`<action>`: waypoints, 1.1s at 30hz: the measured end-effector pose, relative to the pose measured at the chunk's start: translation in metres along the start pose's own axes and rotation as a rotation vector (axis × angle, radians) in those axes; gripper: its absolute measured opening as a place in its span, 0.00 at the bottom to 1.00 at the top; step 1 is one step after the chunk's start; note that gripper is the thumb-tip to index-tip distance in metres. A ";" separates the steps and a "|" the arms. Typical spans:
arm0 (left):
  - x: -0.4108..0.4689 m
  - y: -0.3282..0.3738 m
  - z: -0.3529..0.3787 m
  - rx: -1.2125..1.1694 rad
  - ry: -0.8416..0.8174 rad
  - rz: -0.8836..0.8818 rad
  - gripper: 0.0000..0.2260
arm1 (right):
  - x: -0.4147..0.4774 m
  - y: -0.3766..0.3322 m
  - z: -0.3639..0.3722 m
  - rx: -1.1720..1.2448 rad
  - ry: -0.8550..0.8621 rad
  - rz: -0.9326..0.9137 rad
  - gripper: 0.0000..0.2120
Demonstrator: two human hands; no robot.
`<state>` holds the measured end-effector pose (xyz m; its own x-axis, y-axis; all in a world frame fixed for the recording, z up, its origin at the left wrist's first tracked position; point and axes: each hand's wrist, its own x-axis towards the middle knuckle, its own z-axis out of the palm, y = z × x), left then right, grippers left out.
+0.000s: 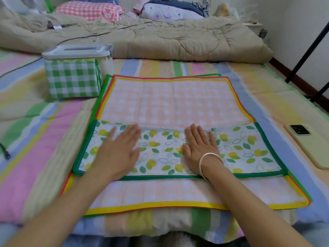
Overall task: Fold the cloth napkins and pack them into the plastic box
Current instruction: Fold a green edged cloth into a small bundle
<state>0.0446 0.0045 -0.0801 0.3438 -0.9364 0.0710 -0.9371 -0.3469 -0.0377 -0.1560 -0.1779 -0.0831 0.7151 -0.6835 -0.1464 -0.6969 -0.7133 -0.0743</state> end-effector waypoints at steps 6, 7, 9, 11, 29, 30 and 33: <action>-0.033 -0.066 0.000 0.016 -0.054 -0.139 0.31 | 0.000 0.001 0.001 0.001 0.003 -0.002 0.29; -0.033 -0.064 0.002 0.020 -0.051 -0.136 0.30 | 0.000 0.001 0.001 0.004 0.004 -0.001 0.29; -0.032 -0.064 0.004 0.050 -0.018 -0.137 0.30 | 0.001 0.000 0.001 0.009 0.007 0.000 0.29; -0.031 -0.061 -0.001 0.126 0.012 -0.129 0.30 | 0.002 0.000 0.001 0.007 0.006 0.000 0.29; 0.047 0.112 -0.007 -0.082 -0.203 0.088 0.27 | 0.002 0.016 -0.015 0.244 -0.022 -0.026 0.29; 0.046 0.110 -0.005 -0.074 -0.205 0.090 0.28 | 0.001 0.027 -0.020 0.246 -0.041 -0.003 0.28; 0.045 0.109 -0.003 -0.060 -0.204 0.089 0.35 | -0.010 0.077 -0.027 0.080 -0.027 0.157 0.28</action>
<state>-0.0418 -0.0751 -0.0783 0.2585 -0.9567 -0.1337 -0.9642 -0.2641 0.0255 -0.2160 -0.2301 -0.0611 0.5965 -0.7801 -0.1888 -0.8025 -0.5830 -0.1267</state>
